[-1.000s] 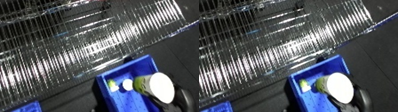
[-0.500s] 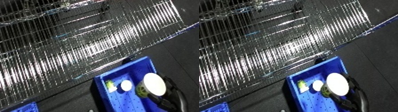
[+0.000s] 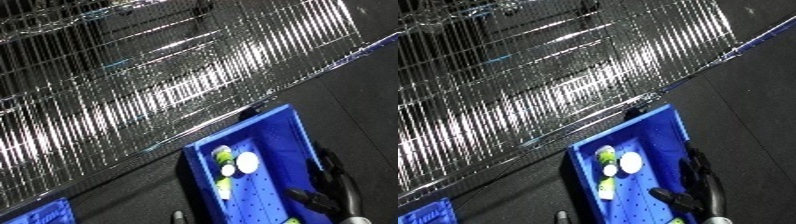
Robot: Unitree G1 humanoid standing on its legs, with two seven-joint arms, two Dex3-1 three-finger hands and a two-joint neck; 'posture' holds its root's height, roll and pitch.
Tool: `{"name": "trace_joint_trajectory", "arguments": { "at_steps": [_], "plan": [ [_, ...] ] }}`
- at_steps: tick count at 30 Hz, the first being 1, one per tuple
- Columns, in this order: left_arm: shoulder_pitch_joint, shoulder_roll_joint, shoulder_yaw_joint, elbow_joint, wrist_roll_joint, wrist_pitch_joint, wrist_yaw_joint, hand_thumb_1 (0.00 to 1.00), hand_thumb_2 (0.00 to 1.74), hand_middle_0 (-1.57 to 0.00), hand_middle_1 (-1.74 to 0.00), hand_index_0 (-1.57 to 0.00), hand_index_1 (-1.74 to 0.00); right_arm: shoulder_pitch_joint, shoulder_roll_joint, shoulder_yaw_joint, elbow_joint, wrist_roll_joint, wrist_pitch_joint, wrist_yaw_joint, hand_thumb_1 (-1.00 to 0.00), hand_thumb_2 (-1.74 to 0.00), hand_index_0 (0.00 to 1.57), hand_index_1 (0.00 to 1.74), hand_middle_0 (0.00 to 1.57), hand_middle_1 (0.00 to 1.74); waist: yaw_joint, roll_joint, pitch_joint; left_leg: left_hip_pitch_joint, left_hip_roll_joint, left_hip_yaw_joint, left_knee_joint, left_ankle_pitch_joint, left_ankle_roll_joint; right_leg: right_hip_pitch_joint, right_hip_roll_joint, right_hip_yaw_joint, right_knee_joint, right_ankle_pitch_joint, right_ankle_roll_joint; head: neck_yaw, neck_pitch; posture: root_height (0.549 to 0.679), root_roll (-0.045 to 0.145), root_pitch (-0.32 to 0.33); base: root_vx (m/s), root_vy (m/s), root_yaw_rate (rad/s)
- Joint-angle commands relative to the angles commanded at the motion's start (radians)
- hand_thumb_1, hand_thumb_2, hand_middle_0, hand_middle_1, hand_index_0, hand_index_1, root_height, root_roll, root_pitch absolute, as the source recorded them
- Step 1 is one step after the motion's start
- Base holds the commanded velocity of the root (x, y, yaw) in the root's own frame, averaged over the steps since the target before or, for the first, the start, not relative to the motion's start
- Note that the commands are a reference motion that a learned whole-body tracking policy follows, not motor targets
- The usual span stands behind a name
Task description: Pick up the object and place it into the box
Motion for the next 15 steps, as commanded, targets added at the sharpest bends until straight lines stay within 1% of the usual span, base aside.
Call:
{"name": "trace_joint_trajectory", "arguments": {
  "at_steps": [4, 7, 11, 15],
  "plan": [
    [-0.001, 0.005, 0.004, -0.006, 0.003, 0.009, -0.001, 0.0, 0.0, 0.0, 0.0, 0.0, 0.0, 0.003, 0.002, 0.022, -0.009, -0.044, 0.023, 0.048, 0.0, 0.0, 0.0, 0.0, 0.0, 0.0, 0.005, -0.005, 0.0, 0.001, 0.0, -0.003, 0.0, 0.001, -0.0002, 0.002, 0.0017, -0.002, 0.001, -0.001, 0.0, -0.016, -0.011, 0.657, 0.085, 0.078, -0.005, -0.004, 0.038],
    [-0.004, 0.011, 0.009, -0.009, 0.009, 0.018, -0.001, 0.0, 0.0, 0.0, 0.0, 0.0, 0.0, 0.001, 0.003, 0.046, -0.011, -0.085, 0.049, 0.071, 0.0, 0.0, 0.0, 0.0, 0.0, 0.0, 0.011, -0.012, 0.0, 0.003, 0.0, -0.006, -0.001, 0.003, -0.0003, 0.008, 0.0033, -0.004, 0.0, -0.001, -0.0003, -0.036, -0.021, 0.657, 0.084, 0.075, -0.003, -0.015, 0.052],
    [-0.017, 0.021, 0.011, -0.01, 0.021, 0.031, 0.001, 0.0, 0.0, 0.0, 0.0, 0.0, 0.0, -0.021, 0.004, 0.086, 0.01, -0.138, 0.094, 0.11, 0.0, 0.0, 0.0, 0.0, 0.0, 0.0, 0.023, -0.023, -0.002, 0.004, 0.001, -0.012, -0.001, 0.005, 0.0011, 0.017, 0.0053, -0.01, -0.002, -0.001, 0.0003, -0.065, -0.037, 0.658, 0.081, 0.071, -0.004, -0.034, 0.078],
    [-0.034, 0.033, 0.002, -0.007, 0.036, 0.043, 0.002, 0.0, 0.0, 0.0, 0.0, 0.0, 0.0, -0.069, 0.001, 0.134, 0.047, -0.196, 0.129, 0.132, 0.0, 0.0, 0.0, 0.0, 0.0, 0.0, 0.041, -0.033, -0.005, 0.004, 0.002, -0.021, -0.002, 0.007, 0.0008, 0.027, 0.0048, -0.017, -0.005, -0.001, 0.0007, -0.092, -0.059, 0.658, 0.078, 0.068, -0.009, -0.04, 0.101]
  ]
}}
